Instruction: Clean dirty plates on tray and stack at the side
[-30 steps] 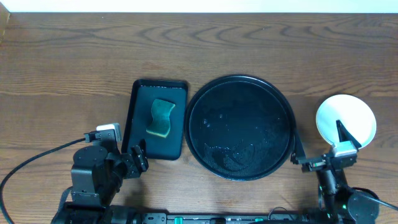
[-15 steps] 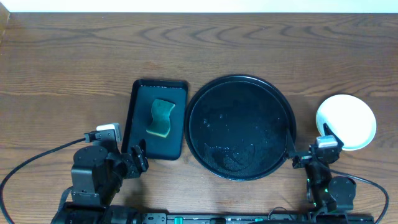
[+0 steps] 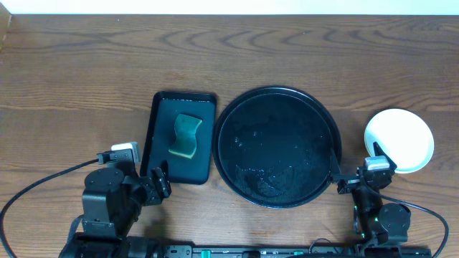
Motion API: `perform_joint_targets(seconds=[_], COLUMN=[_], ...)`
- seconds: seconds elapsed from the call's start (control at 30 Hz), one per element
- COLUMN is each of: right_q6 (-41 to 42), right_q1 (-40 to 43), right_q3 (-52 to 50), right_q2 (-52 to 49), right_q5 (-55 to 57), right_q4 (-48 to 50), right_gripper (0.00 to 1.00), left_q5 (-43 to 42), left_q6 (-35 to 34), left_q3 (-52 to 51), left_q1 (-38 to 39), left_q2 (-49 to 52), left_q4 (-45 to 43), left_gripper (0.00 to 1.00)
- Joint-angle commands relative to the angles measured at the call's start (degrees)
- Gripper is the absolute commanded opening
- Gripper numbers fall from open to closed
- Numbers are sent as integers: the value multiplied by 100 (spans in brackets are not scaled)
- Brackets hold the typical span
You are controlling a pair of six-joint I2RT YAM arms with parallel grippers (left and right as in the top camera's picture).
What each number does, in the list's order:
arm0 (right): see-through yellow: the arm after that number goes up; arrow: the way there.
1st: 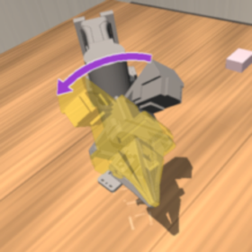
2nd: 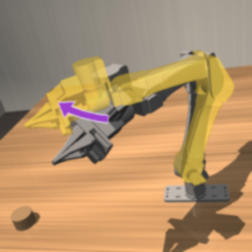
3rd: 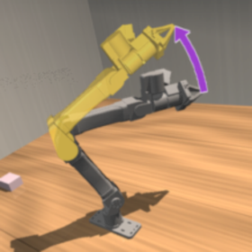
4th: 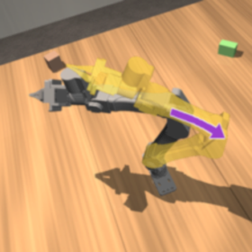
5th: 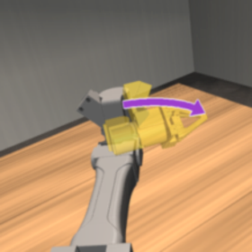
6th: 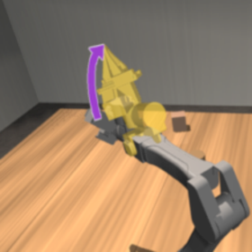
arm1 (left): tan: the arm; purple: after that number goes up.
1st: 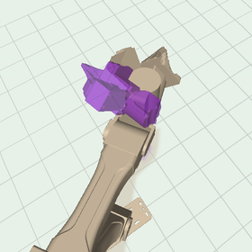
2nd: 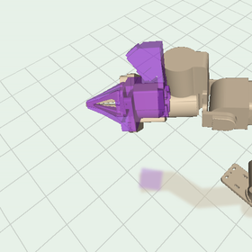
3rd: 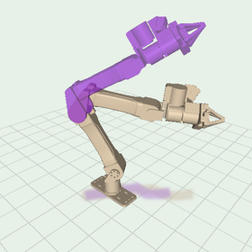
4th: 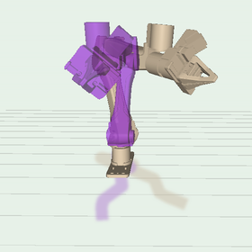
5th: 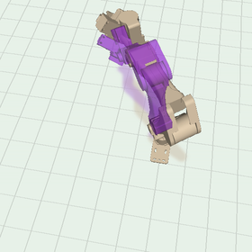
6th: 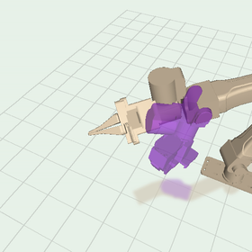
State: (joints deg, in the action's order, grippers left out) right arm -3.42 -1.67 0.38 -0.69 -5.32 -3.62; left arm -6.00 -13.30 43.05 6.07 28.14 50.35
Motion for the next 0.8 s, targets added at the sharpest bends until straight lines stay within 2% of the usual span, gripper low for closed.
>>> perform_joint_targets(seconds=[0.0,0.53,0.77], right_q6=[-4,-7,-7], right_q1=[-66,-66,-66], right_q3=[-7,-7,-7], right_q2=[37,35,35], right_q5=[59,59,59], right_q4=[-28,-26,-28], right_gripper=[99,99,99], left_q5=[50,83,221], left_q6=[33,72,120], left_q3=[-39,-42,-470], left_q1=[13,4,-267], left_q2=[4,-48,-616], left_q4=[-4,22,-46], left_gripper=[78,78,78])
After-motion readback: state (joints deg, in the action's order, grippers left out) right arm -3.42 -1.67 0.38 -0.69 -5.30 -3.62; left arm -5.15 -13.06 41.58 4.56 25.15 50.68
